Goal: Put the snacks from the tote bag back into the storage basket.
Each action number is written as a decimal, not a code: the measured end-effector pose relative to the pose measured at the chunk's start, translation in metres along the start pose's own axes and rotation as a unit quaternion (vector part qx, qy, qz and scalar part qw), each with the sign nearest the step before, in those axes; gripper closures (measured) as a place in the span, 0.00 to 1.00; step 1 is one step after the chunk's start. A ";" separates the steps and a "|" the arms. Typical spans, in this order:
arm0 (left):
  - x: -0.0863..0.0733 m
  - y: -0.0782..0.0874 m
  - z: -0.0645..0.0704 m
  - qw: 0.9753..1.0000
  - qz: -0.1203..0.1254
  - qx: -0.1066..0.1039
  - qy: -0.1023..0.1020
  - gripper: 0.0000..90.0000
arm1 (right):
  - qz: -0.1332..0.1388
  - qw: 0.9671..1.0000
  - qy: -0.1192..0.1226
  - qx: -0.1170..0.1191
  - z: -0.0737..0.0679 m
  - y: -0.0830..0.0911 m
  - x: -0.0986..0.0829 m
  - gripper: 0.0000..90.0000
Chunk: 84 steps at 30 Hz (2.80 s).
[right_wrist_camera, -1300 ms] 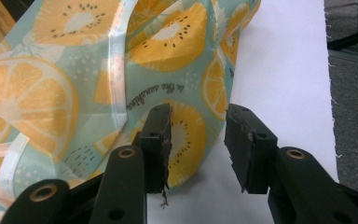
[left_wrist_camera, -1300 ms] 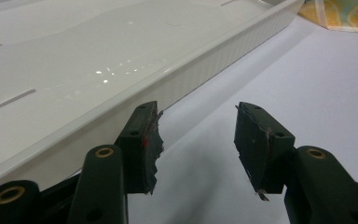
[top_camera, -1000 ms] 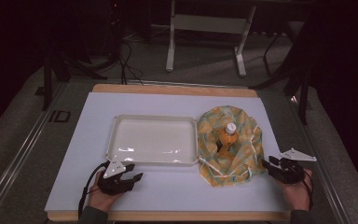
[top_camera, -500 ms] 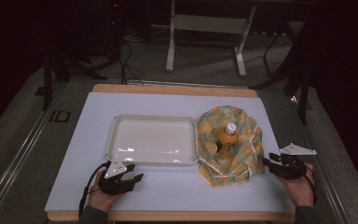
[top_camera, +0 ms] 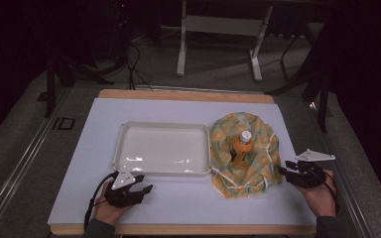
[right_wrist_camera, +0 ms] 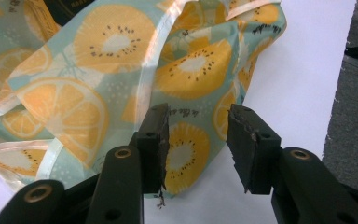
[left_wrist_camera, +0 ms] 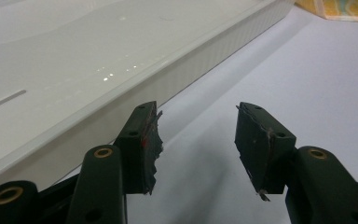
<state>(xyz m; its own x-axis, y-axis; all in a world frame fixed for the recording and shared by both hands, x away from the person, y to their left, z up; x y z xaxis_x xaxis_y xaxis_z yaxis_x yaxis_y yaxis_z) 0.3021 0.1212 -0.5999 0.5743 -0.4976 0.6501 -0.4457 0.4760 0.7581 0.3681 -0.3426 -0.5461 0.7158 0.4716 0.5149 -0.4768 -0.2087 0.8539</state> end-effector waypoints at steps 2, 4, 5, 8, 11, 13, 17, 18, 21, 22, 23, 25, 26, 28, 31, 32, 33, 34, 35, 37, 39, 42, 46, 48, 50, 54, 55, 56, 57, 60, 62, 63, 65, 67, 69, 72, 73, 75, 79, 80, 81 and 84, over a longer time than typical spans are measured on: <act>0.000 0.000 0.000 1.000 0.000 -0.001 0.000 0.54 | -0.001 1.000 0.003 -0.001 0.000 0.002 0.002 0.65; 0.000 0.000 0.000 1.000 -0.001 -0.001 0.000 0.54 | -0.002 1.000 0.007 -0.004 0.000 0.004 0.004 0.65; 0.000 0.000 0.000 1.000 -0.001 -0.001 0.000 0.54 | -0.003 1.000 0.009 -0.004 0.000 0.005 0.004 0.65; 0.000 0.000 0.000 1.000 -0.001 -0.002 0.000 0.53 | -0.005 1.000 0.015 -0.006 0.000 0.007 0.007 0.65; 0.000 0.000 0.000 1.000 -0.001 -0.003 -0.001 0.53 | -0.006 1.000 0.019 -0.006 0.000 0.008 0.009 0.65; 0.000 0.000 0.001 1.000 -0.003 -0.004 -0.001 0.53 | -0.009 1.000 0.026 -0.007 -0.001 0.010 0.011 0.65; 0.000 0.000 0.001 1.000 -0.002 -0.005 -0.002 0.53 | -0.014 0.999 0.035 -0.008 -0.002 0.011 0.014 0.65; 0.000 -0.001 0.001 1.000 -0.002 -0.005 -0.003 0.53 | -0.014 0.999 0.037 -0.008 -0.003 0.011 0.016 0.65; 0.000 -0.001 0.002 1.000 -0.003 -0.005 -0.004 0.52 | -0.018 0.999 0.043 -0.008 -0.004 0.013 0.018 0.65; 0.000 -0.001 0.002 1.000 -0.003 -0.006 -0.004 0.52 | -0.019 0.999 0.047 -0.006 -0.005 0.013 0.019 0.65; 0.000 -0.001 0.002 1.000 -0.003 -0.006 -0.004 0.52 | -0.020 0.999 0.050 -0.007 -0.005 0.014 0.020 0.65; 0.000 -0.001 0.002 1.000 -0.004 -0.007 -0.004 0.52 | -0.021 0.998 0.056 -0.007 -0.005 0.015 0.022 0.65; 0.000 -0.001 0.002 1.000 -0.004 -0.007 -0.004 0.52 | -0.022 0.998 0.057 -0.006 -0.006 0.016 0.023 0.66; 0.000 -0.001 0.002 1.000 -0.004 -0.007 -0.004 0.52 | -0.020 0.998 0.057 0.002 -0.008 0.017 0.025 0.66; 0.000 -0.001 0.002 1.000 -0.005 -0.007 -0.004 0.52 | -0.018 0.998 0.060 0.010 -0.009 0.020 0.029 0.65; 0.000 -0.001 0.002 1.000 -0.006 -0.007 -0.005 0.52 | -0.019 0.998 0.062 0.011 -0.009 0.020 0.030 0.65; 0.000 -0.001 0.002 1.000 -0.006 -0.007 -0.005 0.52 | -0.020 0.998 0.063 0.011 -0.009 0.021 0.031 0.66; -0.001 -0.001 0.002 1.000 -0.007 -0.007 -0.005 0.52 | -0.020 0.998 0.066 0.012 -0.010 0.022 0.032 0.65; -0.001 -0.002 0.002 1.000 -0.008 -0.007 -0.006 0.52 | -0.021 0.997 0.067 0.012 -0.010 0.023 0.033 0.65; -0.001 -0.002 0.002 1.000 -0.008 -0.007 -0.006 0.52 | -0.024 0.997 0.071 0.010 -0.010 0.025 0.035 0.66; -0.001 -0.002 0.002 1.000 -0.008 -0.007 -0.006 0.52 | -0.024 0.997 0.074 0.010 -0.010 0.026 0.037 0.65; -0.001 -0.002 0.002 1.000 -0.009 -0.007 -0.006 0.52 | -0.024 0.997 0.077 0.009 -0.010 0.029 0.039 0.66; -0.001 -0.002 0.002 1.000 -0.009 -0.008 -0.006 0.52 | -0.027 0.996 0.084 0.007 -0.010 0.030 0.042 0.66; -0.001 -0.002 0.002 1.000 -0.009 -0.008 -0.007 0.52 | -0.029 0.996 0.086 0.007 -0.011 0.031 0.043 0.66; -0.001 -0.002 0.003 1.000 -0.009 -0.009 -0.007 0.52 | -0.033 0.995 0.090 0.006 -0.011 0.031 0.044 0.66; -0.001 -0.002 0.003 1.000 -0.011 -0.010 -0.008 0.52 | -0.033 0.995 0.095 0.007 -0.011 0.034 0.046 0.66; -0.001 -0.002 0.003 1.000 -0.010 -0.010 -0.008 0.52 | -0.034 0.995 0.097 0.007 -0.011 0.034 0.046 0.66; -0.001 -0.002 0.003 1.000 -0.010 -0.010 -0.008 0.52 | -0.035 0.994 0.099 0.007 -0.011 0.035 0.047 0.66; -0.001 -0.002 0.003 1.000 -0.010 -0.010 -0.008 0.52 | -0.036 0.994 0.100 0.008 -0.011 0.035 0.047 0.66; -0.001 -0.002 0.003 1.000 -0.011 -0.010 -0.009 0.52 | -0.045 0.993 0.108 0.011 -0.013 0.035 0.048 0.66; -0.001 -0.002 0.003 1.000 -0.011 -0.010 -0.009 0.52 | -0.049 0.992 0.112 0.011 -0.014 0.035 0.048 0.65; -0.001 -0.002 0.003 1.000 -0.011 -0.009 -0.010 0.52 | -0.050 0.992 0.116 0.013 -0.014 0.035 0.048 0.65; -0.001 -0.003 0.003 1.000 -0.011 -0.009 -0.009 0.52 | -0.056 0.991 0.121 0.016 -0.016 0.035 0.048 0.65; -0.001 -0.003 0.003 1.000 -0.012 -0.009 -0.009 0.51 | -0.060 0.990 0.126 0.017 -0.017 0.035 0.048 0.65; -0.001 -0.003 0.003 1.000 -0.012 -0.009 -0.009 0.51 | -0.063 0.989 0.131 0.018 -0.018 0.034 0.048 0.65; -0.001 -0.003 0.003 1.000 -0.012 -0.009 -0.009 0.51 | -0.067 0.988 0.135 0.019 -0.018 0.034 0.048 0.65; -0.001 -0.003 0.003 1.000 -0.012 -0.009 -0.009 0.51 | -0.068 0.988 0.137 0.018 -0.018 0.035 0.049 0.65; -0.001 -0.003 0.003 1.000 -0.012 -0.009 -0.009 0.51 | -0.070 0.988 0.139 0.015 -0.018 0.035 0.049 0.65; -0.001 -0.003 0.003 1.000 -0.013 -0.008 -0.009 0.51 | -0.072 0.987 0.142 0.014 -0.018 0.036 0.050 0.65; -0.001 -0.003 0.003 1.000 -0.013 -0.008 -0.010 0.51 | -0.074 0.987 0.143 0.014 -0.018 0.036 0.050 0.65; -0.001 -0.003 0.003 1.000 -0.013 -0.007 -0.010 0.51 | -0.075 0.987 0.143 0.014 -0.018 0.036 0.050 0.65; -0.001 -0.003 0.003 1.000 -0.013 -0.007 -0.011 0.51 | -0.077 0.986 0.147 0.013 -0.018 0.037 0.051 0.65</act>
<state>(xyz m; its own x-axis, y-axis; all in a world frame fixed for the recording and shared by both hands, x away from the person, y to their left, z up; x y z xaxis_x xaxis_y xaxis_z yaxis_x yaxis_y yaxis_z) 0.3009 0.1183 -0.6026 0.5711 -0.5255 0.6306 -0.4203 0.4727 0.7745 0.3779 -0.3108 -0.4896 0.5984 0.7262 0.3385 -0.3578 -0.1358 0.9239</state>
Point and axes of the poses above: each handheld gripper's, and its own axes: y roughly backward along the jaws, x roughly out of its top, z roughly to its right, the point moved 10 cm from there along -y, roughly forward along the jaws, and after that the axes turned 13 degrees about -z, right-handed, at the moved point
